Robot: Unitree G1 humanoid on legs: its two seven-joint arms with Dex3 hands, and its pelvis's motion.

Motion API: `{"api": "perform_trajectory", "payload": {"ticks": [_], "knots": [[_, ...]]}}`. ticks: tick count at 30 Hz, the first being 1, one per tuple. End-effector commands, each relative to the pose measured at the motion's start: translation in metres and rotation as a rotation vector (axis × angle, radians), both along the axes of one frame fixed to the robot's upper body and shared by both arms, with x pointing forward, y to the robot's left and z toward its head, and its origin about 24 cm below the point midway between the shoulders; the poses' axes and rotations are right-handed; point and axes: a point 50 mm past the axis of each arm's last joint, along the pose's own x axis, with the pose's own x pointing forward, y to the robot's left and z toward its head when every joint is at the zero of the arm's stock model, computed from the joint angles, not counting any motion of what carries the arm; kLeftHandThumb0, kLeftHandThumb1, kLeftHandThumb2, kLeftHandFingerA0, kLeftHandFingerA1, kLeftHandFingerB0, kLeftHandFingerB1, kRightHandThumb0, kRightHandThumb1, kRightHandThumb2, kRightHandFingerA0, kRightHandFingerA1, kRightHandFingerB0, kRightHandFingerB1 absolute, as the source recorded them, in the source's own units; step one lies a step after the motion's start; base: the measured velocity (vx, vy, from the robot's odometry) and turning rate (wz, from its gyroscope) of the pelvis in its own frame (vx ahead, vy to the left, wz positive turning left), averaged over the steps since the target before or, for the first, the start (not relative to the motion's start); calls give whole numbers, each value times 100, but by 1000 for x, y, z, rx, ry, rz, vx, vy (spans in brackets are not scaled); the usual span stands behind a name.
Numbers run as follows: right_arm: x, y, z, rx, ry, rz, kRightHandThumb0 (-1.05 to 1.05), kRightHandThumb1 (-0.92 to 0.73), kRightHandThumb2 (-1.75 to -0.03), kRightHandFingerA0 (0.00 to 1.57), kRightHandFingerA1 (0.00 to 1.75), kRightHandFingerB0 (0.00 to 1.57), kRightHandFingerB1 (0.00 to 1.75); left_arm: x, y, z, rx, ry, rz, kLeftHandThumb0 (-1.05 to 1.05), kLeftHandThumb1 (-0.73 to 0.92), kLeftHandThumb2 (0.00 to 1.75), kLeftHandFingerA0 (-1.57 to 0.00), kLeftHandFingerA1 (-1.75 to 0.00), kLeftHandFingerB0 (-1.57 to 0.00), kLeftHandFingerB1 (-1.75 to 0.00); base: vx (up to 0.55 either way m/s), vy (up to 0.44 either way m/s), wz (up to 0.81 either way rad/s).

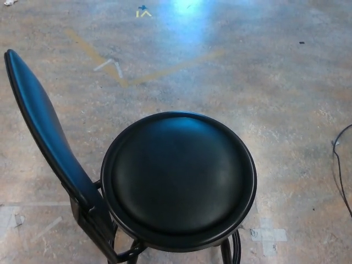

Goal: Use the right hand to rotate the back of the chair to its left.

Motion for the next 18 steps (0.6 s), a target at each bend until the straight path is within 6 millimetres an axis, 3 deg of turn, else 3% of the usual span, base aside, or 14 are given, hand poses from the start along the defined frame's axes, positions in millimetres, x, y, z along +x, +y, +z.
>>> {"api": "perform_trajectory", "payload": {"ticks": [1,9,18], "knots": [[-8,-2,-6,9,42,-150,-86,-82,-111,0,12,0,9,-8,-1,-3,29,43,-30,-47,74,62,-65,-52,-62,-46,0,0,0],[-3,8,-9,101,59,-211,-87,-83,-111,0,8,0,7,-13,0,-3,-6,22,21,-49,74,62,-67,-49,-62,-45,0,0,0],[3,5,-5,91,36,-217,-84,-79,-108,0,14,0,11,-9,-2,-3,16,40,-30,-46,72,61,-67,-51,-64,-47,0,0,0]]}}
